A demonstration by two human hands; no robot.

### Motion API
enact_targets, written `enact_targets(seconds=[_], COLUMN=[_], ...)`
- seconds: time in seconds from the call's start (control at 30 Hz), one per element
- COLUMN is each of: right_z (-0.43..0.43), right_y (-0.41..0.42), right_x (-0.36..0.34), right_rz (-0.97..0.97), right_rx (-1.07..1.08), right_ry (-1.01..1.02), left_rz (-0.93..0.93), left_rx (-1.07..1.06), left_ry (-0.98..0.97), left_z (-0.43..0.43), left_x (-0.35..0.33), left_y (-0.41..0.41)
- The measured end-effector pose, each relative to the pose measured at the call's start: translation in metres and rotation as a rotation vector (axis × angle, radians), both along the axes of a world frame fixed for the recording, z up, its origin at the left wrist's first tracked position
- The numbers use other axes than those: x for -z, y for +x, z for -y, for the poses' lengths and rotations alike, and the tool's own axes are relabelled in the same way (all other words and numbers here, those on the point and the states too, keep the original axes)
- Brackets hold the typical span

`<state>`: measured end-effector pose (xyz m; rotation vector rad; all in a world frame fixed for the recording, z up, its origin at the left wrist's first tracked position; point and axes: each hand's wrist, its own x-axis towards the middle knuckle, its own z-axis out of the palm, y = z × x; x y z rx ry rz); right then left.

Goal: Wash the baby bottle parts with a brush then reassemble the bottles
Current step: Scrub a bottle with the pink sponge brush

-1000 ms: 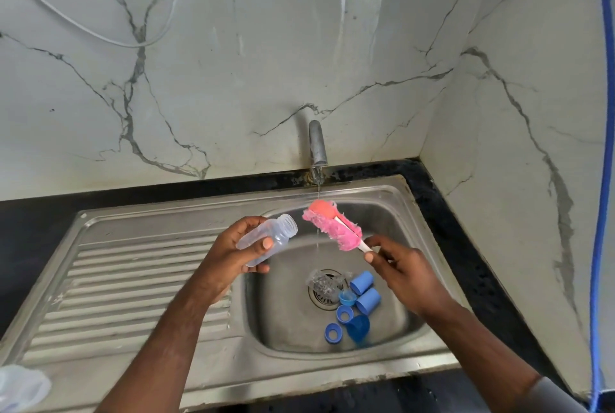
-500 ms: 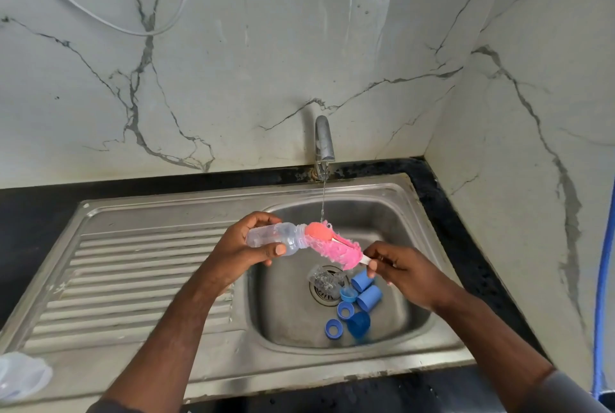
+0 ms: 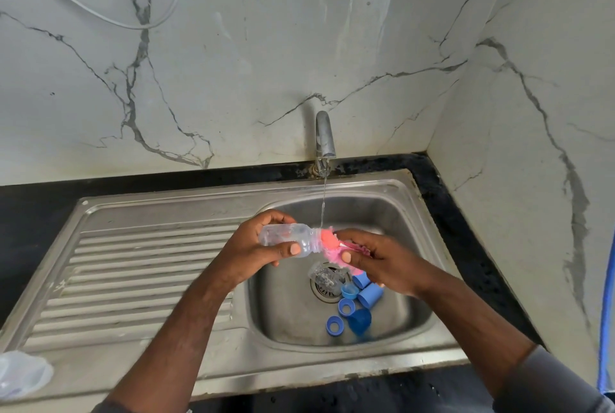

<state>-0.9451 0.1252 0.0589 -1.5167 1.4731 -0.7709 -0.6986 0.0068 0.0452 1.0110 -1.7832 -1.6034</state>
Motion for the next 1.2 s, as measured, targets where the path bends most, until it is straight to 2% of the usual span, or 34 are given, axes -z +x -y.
enact_targets(seconds=[0.1, 0.2, 0.3, 0.37, 0.5, 0.63, 0.77, 0.9, 1.0, 1.1, 1.2], right_z=[0.005, 0.012, 0.013, 0.015, 0.017, 0.016, 0.016, 0.015, 0.016, 0.02, 0.013], right_y=[-0.004, -0.004, 0.002, 0.006, 0.007, -0.002, 0.002, 0.012, 0.016, 0.01, -0.008], right_x=[0.004, 0.002, -0.006, -0.004, -0.002, -0.005, -0.006, -0.015, -0.016, -0.015, -0.013], right_rz=[-0.039, -0.327, -0.603, -0.692, -0.635, -0.387, -0.389, -0.29, -0.238, -0.282, -0.43], right_rx=[-0.029, 0.05, 0.083, 0.065, -0.002, -0.1, -0.048, -0.068, -0.047, -0.043, -0.076], right_ry=[0.074, -0.086, -0.184, -0.206, -0.243, -0.153, -0.131, -0.06, -0.066, -0.063, -0.087], left_rz=[0.024, 0.008, 0.089, 0.139, 0.134, 0.101, 0.139, 0.185, 0.155, 0.102, 0.031], left_rx=[0.038, -0.004, 0.01, 0.04, 0.044, -0.014, 0.061, 0.105, 0.074, 0.01, -0.09], left_ry=[0.012, 0.028, -0.001, -0.023, 0.008, 0.038, 0.069, 0.098, 0.113, 0.105, 0.143], left_z=[-0.002, -0.005, -0.005, -0.006, -0.011, -0.011, -0.013, -0.013, -0.01, -0.004, 0.004], left_x=[0.004, 0.007, 0.005, 0.006, 0.012, 0.016, 0.014, 0.009, 0.003, -0.002, -0.001], left_y=[-0.002, -0.006, -0.01, -0.011, -0.011, -0.006, -0.01, -0.012, -0.012, -0.01, 0.0])
